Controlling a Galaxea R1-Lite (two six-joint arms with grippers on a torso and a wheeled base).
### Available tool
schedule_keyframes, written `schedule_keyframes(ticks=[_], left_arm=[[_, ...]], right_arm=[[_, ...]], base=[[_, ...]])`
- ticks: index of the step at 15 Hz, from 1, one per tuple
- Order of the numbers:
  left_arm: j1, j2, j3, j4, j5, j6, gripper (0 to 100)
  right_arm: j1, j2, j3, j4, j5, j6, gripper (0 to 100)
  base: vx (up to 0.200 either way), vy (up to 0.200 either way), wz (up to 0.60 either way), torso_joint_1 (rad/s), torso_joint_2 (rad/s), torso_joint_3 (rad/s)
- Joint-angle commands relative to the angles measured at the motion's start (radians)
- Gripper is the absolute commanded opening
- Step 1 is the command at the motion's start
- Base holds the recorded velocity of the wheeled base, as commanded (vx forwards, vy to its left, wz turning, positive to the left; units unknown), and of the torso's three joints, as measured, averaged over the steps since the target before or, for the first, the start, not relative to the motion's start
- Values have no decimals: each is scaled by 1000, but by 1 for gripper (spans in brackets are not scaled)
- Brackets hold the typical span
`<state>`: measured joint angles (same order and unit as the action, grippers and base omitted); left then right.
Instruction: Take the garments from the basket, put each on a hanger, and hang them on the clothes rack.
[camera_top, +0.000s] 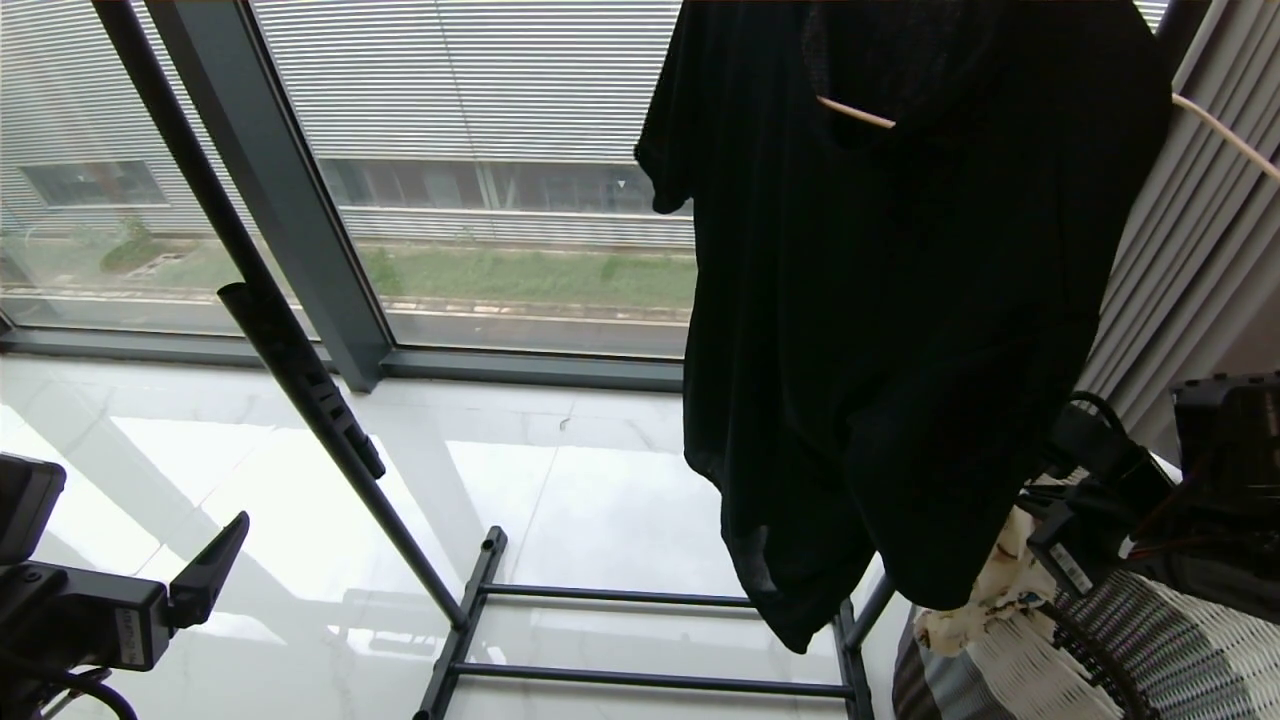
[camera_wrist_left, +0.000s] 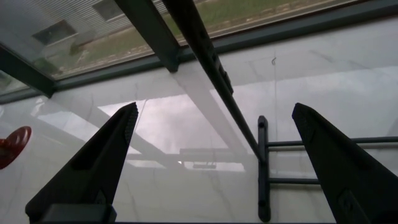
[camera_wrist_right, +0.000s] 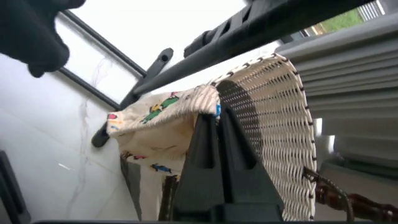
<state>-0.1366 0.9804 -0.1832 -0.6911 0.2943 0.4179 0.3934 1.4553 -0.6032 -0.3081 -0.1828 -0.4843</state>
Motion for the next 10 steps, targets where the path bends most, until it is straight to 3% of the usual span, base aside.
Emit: schedule_keyframes(ticks=[1,4,10], left_arm=[[0,0,5,-1,0,1,100],[0,-6,18,-1,0,13,100],[-8,-20,16,-1,-1,18,100]], right_arm=[[107,-158,-98,141,0,-2,0],[208,-228,-196,290,-1,-7,0],[341,-234,-325,414,-11,-31,0]], base=[[0,0,0,0,0,0],[0,0,0,0,0,0],[-200,0,0,1,0,3]])
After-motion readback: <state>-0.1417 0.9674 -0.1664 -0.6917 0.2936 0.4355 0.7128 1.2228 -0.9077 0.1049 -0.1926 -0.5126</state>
